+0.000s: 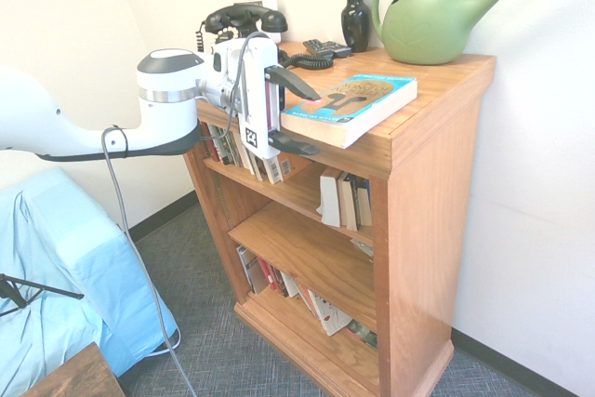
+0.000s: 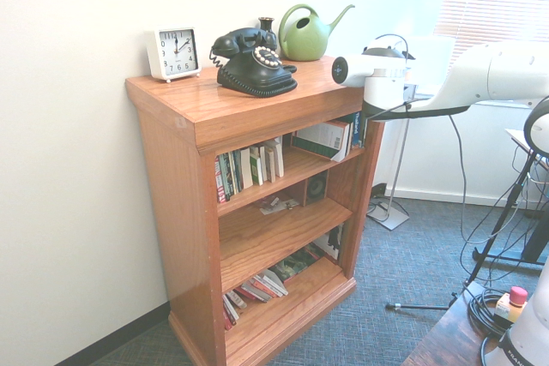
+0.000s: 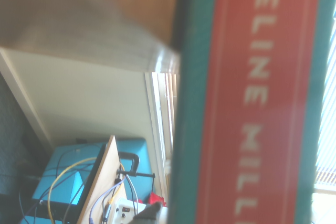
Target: Organize the shelf
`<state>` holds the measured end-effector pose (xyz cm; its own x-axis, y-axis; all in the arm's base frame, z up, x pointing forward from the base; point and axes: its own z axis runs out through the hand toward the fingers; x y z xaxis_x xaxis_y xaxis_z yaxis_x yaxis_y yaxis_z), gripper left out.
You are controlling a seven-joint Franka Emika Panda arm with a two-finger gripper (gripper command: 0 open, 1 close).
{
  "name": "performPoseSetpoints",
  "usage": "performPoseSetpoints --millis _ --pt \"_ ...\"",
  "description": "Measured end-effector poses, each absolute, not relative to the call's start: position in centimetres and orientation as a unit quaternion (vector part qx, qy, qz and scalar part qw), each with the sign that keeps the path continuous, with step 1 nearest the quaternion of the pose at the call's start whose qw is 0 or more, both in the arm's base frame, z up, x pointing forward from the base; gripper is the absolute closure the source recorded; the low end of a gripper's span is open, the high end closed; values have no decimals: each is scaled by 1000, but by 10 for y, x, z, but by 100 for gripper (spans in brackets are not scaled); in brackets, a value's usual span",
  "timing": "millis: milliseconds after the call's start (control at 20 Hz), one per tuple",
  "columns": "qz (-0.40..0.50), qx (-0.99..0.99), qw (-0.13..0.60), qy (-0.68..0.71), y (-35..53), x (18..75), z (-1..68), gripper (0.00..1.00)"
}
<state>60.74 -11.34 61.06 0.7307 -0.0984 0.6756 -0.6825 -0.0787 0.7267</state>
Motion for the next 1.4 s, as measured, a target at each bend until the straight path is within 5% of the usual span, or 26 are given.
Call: performPoseSetpoints --millis 300,350,1400 --pt "239 694 616 -284 -114 617 610 0" --pt "239 694 616 -284 -114 618 610 100" --pt "234 696 612 -292 -121 618 609 100"
